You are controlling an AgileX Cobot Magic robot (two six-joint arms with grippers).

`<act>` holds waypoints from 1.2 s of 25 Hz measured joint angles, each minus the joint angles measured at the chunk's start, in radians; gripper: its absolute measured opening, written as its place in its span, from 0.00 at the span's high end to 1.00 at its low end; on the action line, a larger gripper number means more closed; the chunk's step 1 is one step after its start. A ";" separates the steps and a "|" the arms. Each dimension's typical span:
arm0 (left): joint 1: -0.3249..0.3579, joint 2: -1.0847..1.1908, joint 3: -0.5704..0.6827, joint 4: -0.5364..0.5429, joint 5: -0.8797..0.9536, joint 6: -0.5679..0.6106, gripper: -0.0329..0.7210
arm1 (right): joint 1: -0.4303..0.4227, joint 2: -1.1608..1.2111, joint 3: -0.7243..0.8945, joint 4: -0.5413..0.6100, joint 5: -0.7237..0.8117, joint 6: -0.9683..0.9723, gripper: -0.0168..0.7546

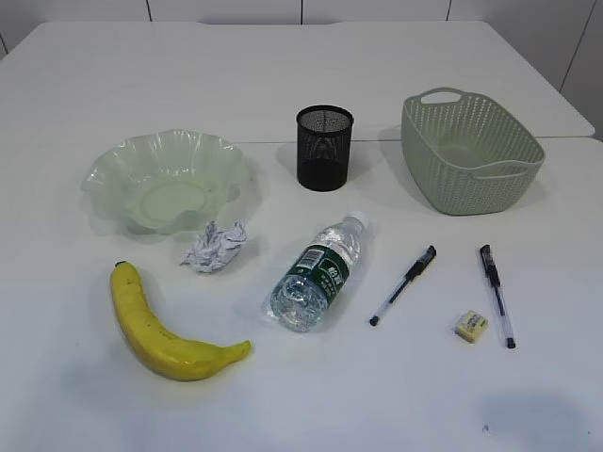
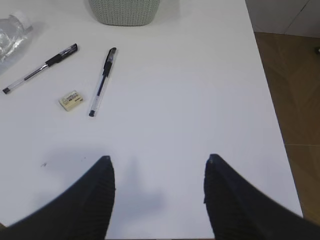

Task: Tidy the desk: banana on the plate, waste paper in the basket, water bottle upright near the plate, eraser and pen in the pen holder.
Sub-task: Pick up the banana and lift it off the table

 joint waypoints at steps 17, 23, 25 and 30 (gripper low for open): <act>-0.034 0.322 -0.120 -0.048 0.043 0.000 0.42 | 0.000 0.323 -0.104 -0.050 0.047 0.100 0.42; -0.066 0.411 -0.228 -0.053 0.102 0.000 0.42 | 0.000 0.540 -0.263 -0.012 0.127 0.131 0.42; -0.072 0.443 -0.266 -0.058 0.109 0.000 0.42 | 0.000 0.616 -0.329 0.015 0.128 0.133 0.42; -0.074 0.508 -0.328 -0.098 0.112 0.000 0.42 | 0.000 0.761 -0.510 0.077 0.128 0.135 0.42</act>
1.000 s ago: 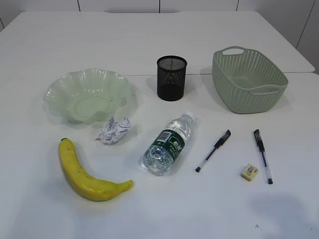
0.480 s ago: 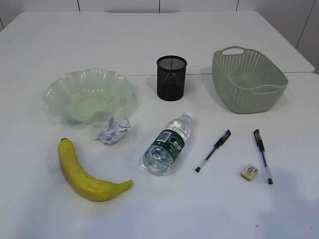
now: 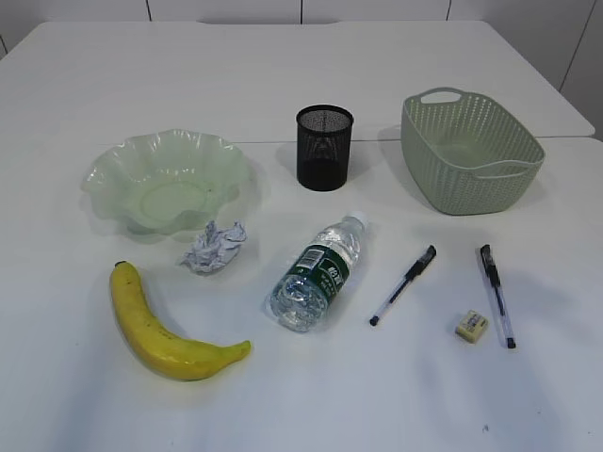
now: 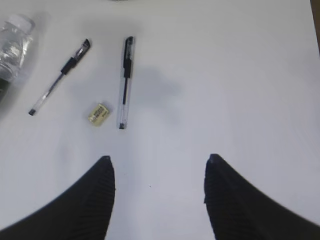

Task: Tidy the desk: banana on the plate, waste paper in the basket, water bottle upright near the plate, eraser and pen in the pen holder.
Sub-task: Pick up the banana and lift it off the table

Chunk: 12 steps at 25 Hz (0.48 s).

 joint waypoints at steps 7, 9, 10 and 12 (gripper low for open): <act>0.000 0.071 -0.034 -0.034 0.002 0.000 0.42 | 0.000 0.123 -0.104 0.015 0.000 0.004 0.42; 0.000 0.096 -0.039 -0.036 0.002 0.000 0.42 | 0.000 0.156 -0.108 0.023 0.000 0.004 0.42; 0.000 0.111 -0.039 -0.039 0.002 0.000 0.42 | 0.000 0.171 -0.108 0.028 0.001 0.004 0.42; 0.000 0.141 -0.039 -0.050 0.002 0.000 0.42 | 0.000 0.208 -0.108 0.041 0.001 0.004 0.42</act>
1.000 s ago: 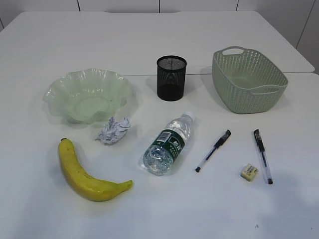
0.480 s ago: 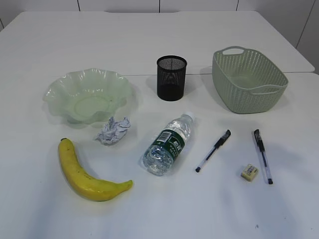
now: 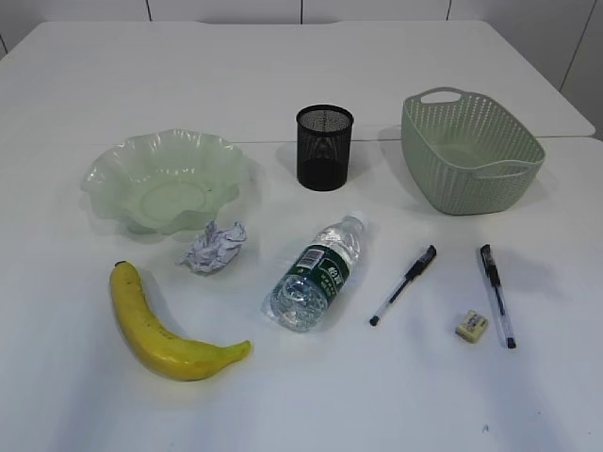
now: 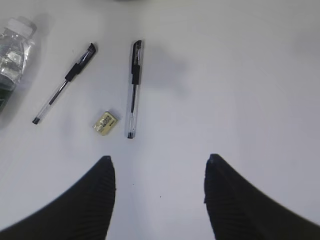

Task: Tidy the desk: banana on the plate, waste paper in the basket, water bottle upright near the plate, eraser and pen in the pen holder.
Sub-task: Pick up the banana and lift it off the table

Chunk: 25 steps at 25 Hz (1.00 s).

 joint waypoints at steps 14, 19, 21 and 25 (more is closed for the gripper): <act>0.000 0.106 -0.002 -0.030 -0.005 0.000 0.42 | 0.000 0.120 0.000 0.046 -0.002 -0.007 0.42; 0.000 0.106 -0.022 -0.030 -0.005 0.000 0.42 | 0.000 0.121 0.000 0.052 -0.002 -0.007 0.42; 0.000 0.106 -0.024 -0.030 -0.005 0.000 0.42 | 0.000 0.121 0.000 0.052 -0.002 -0.007 0.42; 0.000 0.110 -0.027 -0.030 -0.005 0.000 0.42 | 0.000 0.121 0.000 0.005 -0.002 -0.004 0.42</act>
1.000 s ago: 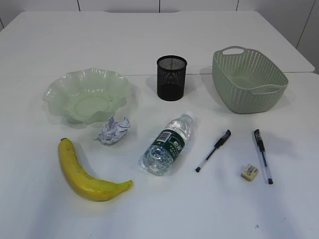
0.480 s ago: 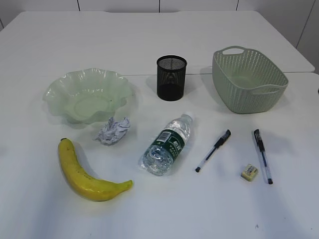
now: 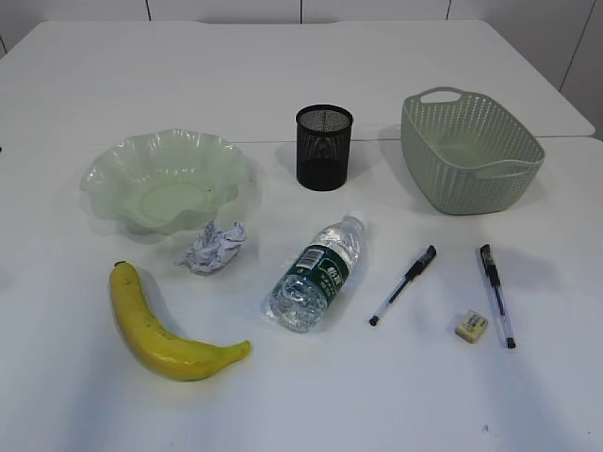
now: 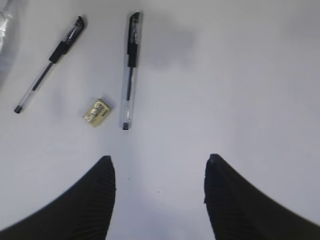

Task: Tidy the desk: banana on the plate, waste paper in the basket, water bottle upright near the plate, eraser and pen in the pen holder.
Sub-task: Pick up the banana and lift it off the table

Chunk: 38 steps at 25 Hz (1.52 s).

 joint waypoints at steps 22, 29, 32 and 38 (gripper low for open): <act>-0.146 0.273 -0.106 0.013 -0.007 -0.041 0.18 | 0.000 0.149 -0.001 -0.038 -0.009 0.022 0.42; -0.196 0.384 -0.149 0.080 -0.011 -0.072 0.18 | 0.000 0.160 -0.001 -0.037 -0.009 0.022 0.42; -0.196 0.408 -0.149 0.101 -0.013 -0.075 0.18 | 0.000 0.162 -0.001 -0.037 -0.011 0.022 0.42; -0.196 0.422 -0.150 0.127 -0.014 -0.129 0.18 | 0.000 0.163 -0.001 -0.036 -0.014 0.022 0.42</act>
